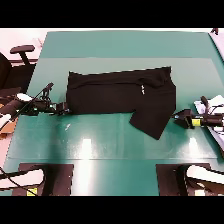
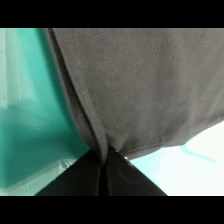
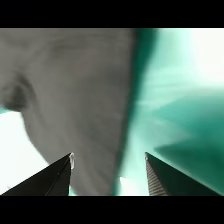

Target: Fold the shirts.

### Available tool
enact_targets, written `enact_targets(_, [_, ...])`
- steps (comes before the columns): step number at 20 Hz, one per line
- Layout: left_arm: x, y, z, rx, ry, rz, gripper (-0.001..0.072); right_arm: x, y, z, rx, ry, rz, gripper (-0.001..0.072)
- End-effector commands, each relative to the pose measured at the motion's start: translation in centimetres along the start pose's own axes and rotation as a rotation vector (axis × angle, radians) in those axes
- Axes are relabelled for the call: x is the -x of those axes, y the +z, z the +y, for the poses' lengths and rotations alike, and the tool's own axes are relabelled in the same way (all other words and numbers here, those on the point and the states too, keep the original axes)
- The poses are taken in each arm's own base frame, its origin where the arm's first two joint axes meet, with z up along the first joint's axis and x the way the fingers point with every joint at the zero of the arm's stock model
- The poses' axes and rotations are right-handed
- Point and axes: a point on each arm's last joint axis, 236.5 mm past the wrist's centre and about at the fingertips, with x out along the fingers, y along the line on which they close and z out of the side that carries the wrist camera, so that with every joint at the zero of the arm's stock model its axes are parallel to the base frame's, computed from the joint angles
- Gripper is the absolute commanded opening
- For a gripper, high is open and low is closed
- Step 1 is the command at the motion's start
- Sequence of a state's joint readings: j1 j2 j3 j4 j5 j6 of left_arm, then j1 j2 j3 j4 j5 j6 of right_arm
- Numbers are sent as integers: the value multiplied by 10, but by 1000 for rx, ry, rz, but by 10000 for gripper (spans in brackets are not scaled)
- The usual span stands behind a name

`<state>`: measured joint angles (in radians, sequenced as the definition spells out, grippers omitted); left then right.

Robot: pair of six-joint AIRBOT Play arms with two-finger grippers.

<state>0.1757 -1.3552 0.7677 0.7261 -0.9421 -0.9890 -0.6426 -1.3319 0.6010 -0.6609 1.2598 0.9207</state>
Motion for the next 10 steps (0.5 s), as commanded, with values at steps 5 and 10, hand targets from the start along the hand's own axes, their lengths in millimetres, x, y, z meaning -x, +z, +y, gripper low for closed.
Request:
enact_targets(5, [1,0,-2,-5,-6,4,23,-47,0,12,22,50,-12,492])
enact_targets(10, [12,10,-21,-70,-49,20,22,-58,-3,40,110,68,-15,24])
